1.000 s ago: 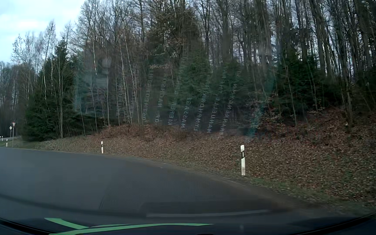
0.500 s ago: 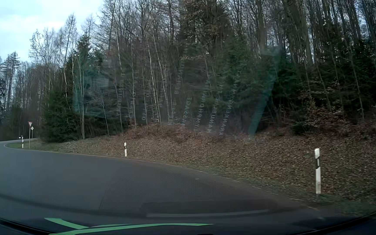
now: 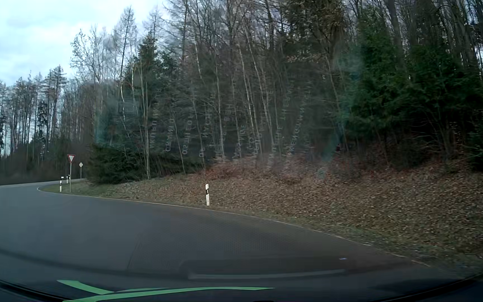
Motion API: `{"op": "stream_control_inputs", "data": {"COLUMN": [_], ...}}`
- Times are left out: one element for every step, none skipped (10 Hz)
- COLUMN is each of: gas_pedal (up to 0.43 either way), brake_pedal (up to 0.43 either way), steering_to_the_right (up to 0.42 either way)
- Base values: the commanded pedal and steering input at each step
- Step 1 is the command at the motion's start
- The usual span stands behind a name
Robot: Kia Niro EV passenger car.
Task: Follow the waypoints while adhering to traffic rules and regulations
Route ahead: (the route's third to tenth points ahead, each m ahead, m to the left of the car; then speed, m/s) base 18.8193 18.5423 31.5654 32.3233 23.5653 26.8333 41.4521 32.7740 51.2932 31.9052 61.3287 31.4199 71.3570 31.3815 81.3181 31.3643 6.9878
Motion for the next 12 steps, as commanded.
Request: {"op": "stream_control_inputs", "data": {"gas_pedal": [0.11, 0.11, 0.11, 0.11, 0.11, 0.11, 0.098, 0.087, 0.067, 0.067, 0.067, 0.067], "brake_pedal": [0.0, 0.0, 0.0, 0.0, 0.0, 0.0, 0.0, 0.0, 0.0, 0.0, 0.0, 0.0], "steering_to_the_right": [-0.216, -0.216, -0.216, -0.216, -0.216, -0.215, -0.214, -0.214, -0.214, -0.214, -0.213, -0.212]}}
